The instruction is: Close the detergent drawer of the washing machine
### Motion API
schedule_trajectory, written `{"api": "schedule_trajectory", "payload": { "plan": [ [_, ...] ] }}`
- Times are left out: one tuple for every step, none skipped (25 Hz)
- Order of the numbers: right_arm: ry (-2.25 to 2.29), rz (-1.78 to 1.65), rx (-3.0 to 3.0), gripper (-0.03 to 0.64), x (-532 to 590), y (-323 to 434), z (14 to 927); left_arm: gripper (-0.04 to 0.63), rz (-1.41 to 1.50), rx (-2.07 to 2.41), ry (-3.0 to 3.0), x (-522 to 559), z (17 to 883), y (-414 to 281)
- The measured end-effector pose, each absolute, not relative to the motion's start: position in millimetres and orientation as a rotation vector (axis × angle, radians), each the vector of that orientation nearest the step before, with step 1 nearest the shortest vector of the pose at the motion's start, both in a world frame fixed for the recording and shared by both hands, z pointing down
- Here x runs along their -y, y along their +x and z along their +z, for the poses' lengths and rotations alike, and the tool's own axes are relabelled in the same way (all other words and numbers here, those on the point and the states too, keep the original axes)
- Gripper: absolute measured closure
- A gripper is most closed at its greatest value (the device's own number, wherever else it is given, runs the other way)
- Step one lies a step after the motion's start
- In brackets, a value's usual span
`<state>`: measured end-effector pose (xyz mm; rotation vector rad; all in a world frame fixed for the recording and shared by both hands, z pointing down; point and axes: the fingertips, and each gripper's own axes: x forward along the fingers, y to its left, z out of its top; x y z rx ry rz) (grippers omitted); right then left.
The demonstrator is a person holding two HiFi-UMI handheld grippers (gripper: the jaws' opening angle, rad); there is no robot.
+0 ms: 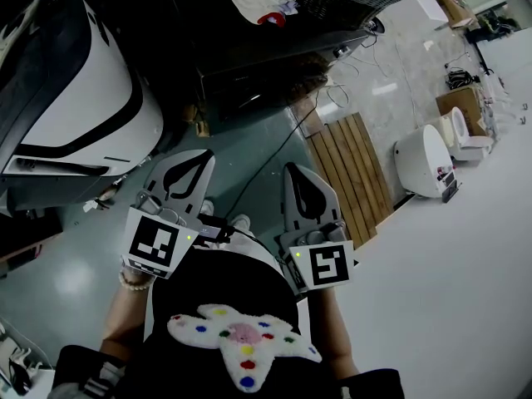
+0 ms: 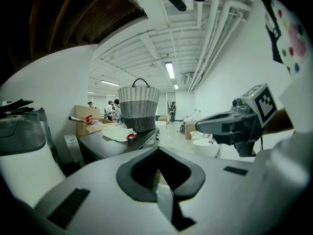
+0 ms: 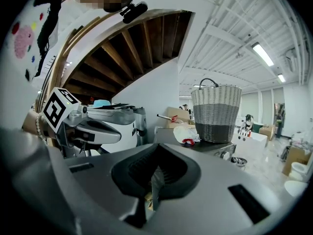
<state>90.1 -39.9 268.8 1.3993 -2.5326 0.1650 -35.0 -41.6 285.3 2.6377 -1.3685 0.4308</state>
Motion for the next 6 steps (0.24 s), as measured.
{"api": "schedule_trajectory", "payload": {
  "plan": [
    [1.395,0.172,2.514,0.614,39.6,90.8,270.2,0.586,0.429,1.367,2.642,41.6,284.5,-34.4],
    [1.392,0.175,2.505,0.614,39.3,91.0,270.7,0.586,0.425,1.365,2.649,41.7,283.3,-33.7],
    [1.392,0.174,2.505,0.614,39.1,91.0,270.6,0.586,0.422,1.364,2.655,41.8,282.3,-33.1],
    [1.394,0.17,2.512,0.614,38.9,90.8,270.1,0.586,0.423,1.362,2.657,41.5,282.2,-32.8],
    [1.397,0.163,2.522,0.614,38.7,90.5,269.5,0.586,0.426,1.361,2.656,41.0,282.9,-32.8],
    [1.399,0.156,2.533,0.614,38.4,90.2,269.0,0.586,0.43,1.359,2.654,40.3,283.9,-32.8]
  ]
}}
